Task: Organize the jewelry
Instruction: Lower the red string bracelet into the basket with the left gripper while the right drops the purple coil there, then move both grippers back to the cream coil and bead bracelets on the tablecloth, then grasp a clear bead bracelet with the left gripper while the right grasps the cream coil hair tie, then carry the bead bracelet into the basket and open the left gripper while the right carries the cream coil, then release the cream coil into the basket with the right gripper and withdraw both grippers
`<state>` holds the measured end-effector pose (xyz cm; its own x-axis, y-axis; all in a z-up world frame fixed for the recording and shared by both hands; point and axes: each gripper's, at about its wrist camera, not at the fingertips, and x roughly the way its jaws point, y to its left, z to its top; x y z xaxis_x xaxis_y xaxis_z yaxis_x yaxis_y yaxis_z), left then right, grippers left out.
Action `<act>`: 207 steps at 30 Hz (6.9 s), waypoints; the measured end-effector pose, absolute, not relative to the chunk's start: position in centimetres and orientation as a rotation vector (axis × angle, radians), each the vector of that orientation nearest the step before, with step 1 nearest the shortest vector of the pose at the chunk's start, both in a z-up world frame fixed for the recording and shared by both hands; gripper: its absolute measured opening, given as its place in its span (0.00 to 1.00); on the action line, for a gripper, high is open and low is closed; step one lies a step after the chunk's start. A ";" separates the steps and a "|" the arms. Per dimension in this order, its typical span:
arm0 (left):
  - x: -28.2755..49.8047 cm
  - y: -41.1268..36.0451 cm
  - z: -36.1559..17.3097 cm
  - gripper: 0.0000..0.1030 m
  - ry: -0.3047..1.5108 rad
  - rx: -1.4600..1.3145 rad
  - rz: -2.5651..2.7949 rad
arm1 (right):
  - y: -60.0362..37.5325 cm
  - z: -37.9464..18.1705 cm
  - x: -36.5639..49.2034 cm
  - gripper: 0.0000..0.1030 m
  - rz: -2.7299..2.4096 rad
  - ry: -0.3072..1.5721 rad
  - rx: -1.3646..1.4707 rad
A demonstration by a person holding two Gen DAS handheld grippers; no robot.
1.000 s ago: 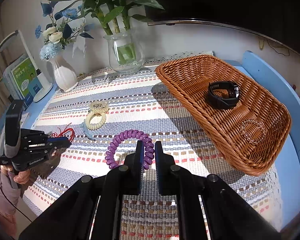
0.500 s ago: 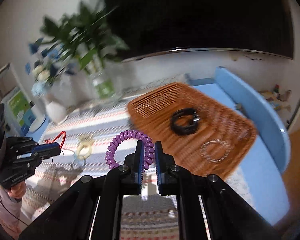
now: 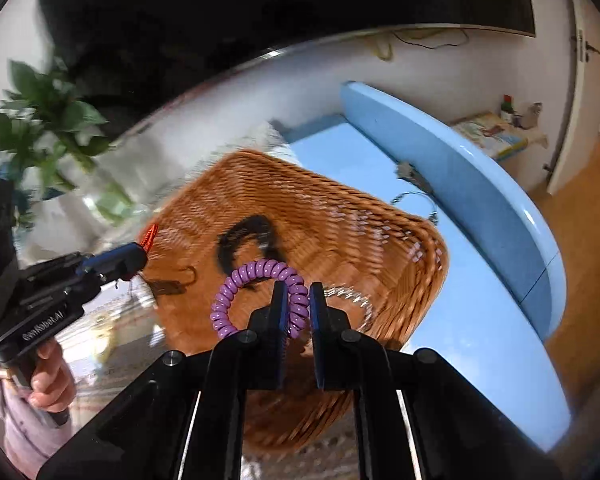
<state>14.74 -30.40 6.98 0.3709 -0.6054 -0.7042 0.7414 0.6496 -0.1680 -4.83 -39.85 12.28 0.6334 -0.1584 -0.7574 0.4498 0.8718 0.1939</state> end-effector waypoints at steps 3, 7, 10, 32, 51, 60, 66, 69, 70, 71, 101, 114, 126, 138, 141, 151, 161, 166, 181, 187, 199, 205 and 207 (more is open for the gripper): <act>16.6 -31.1 6.0 0.03 0.843 0.154 -0.839 | -40.9 11.1 -3.0 0.11 -0.388 0.845 0.395; 18.0 -30.7 5.4 0.04 0.876 0.072 -0.831 | -42.0 10.0 -1.5 0.12 -0.442 0.855 0.386; 17.6 -29.8 6.0 0.16 0.898 0.024 -0.885 | -42.4 9.9 -1.6 0.15 -0.442 0.838 0.411; 6.7 -4.2 13.6 0.48 0.648 -0.156 -0.608 | -25.4 16.0 -3.5 0.39 -0.116 0.701 0.286; 14.3 -1.5 1.7 0.48 1.010 -0.266 -0.493 | -19.8 4.1 2.2 0.39 -0.085 0.899 0.260; 16.2 -3.5 -0.3 0.48 1.053 -0.320 -0.497 | -18.1 3.9 3.3 0.39 -0.054 0.952 0.183; 17.3 -4.4 -0.8 0.47 1.098 -0.323 -0.492 | -15.3 4.5 5.7 0.39 0.008 1.001 0.116; 17.4 -4.5 -1.7 0.45 1.097 -0.327 -0.511 | -14.3 4.1 6.7 0.39 0.028 1.004 0.097; 17.5 -4.4 -1.9 0.45 1.096 -0.335 -0.516 | -14.1 3.8 6.9 0.39 0.038 1.009 0.095; 17.6 -4.3 -2.0 0.42 1.095 -0.347 -0.524 | -13.8 3.7 7.1 0.39 0.050 1.010 0.093; 16.1 -4.5 0.8 0.08 0.933 -0.330 -0.648 | -12.3 3.0 7.0 0.11 0.045 0.939 0.033; 14.8 -4.2 2.7 0.08 0.852 -0.321 -0.716 | -15.9 4.3 4.2 0.11 0.018 0.861 0.176; 13.2 -6.5 3.0 0.08 0.860 -0.302 -0.803 | -17.6 5.4 0.0 0.11 -0.039 0.810 0.219; 10.3 -14.6 9.6 0.08 0.843 -0.168 -0.884 | -24.6 11.3 -6.6 0.11 -0.148 0.665 0.310; 10.8 -17.7 10.4 0.08 0.836 -0.147 -0.894 | -26.9 13.0 -8.0 0.11 -0.199 0.618 0.316; 14.3 -27.5 6.5 0.08 0.958 -0.124 -0.935 | -36.4 13.9 -9.1 0.11 -0.415 0.611 0.401; 13.1 -31.3 4.0 0.09 0.989 0.031 -0.923 | -38.1 10.9 -8.4 0.11 -0.463 0.703 0.382; 12.5 -30.3 5.1 0.30 0.965 0.026 -0.910 | -38.1 11.1 -8.6 0.15 -0.430 0.696 0.409; 6.6 -14.9 10.8 0.44 0.749 -0.005 -0.756 | -31.8 14.0 -9.7 0.40 -0.265 0.667 0.382; 6.2 -7.3 11.4 0.44 0.694 -0.045 -0.642 | -25.2 13.7 -7.8 0.40 -0.133 0.699 0.285; 11.4 -1.5 4.6 0.44 0.871 -0.143 -0.480 | -14.9 10.2 -2.4 0.40 0.042 0.825 0.122; 13.6 -2.0 1.8 0.26 0.898 -0.195 -0.579 | -14.4 8.9 1.2 0.37 0.076 0.879 0.137; 14.3 -1.7 1.0 0.25 0.911 -0.222 -0.583 | -14.7 8.3 2.5 0.36 0.092 0.897 0.152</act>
<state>14.34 -1.72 0.95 0.4724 -0.5631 -0.6781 0.3804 0.8242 -0.4195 2.52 -14.66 8.33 0.6209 0.1432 -0.7707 -0.0160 0.9853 0.1702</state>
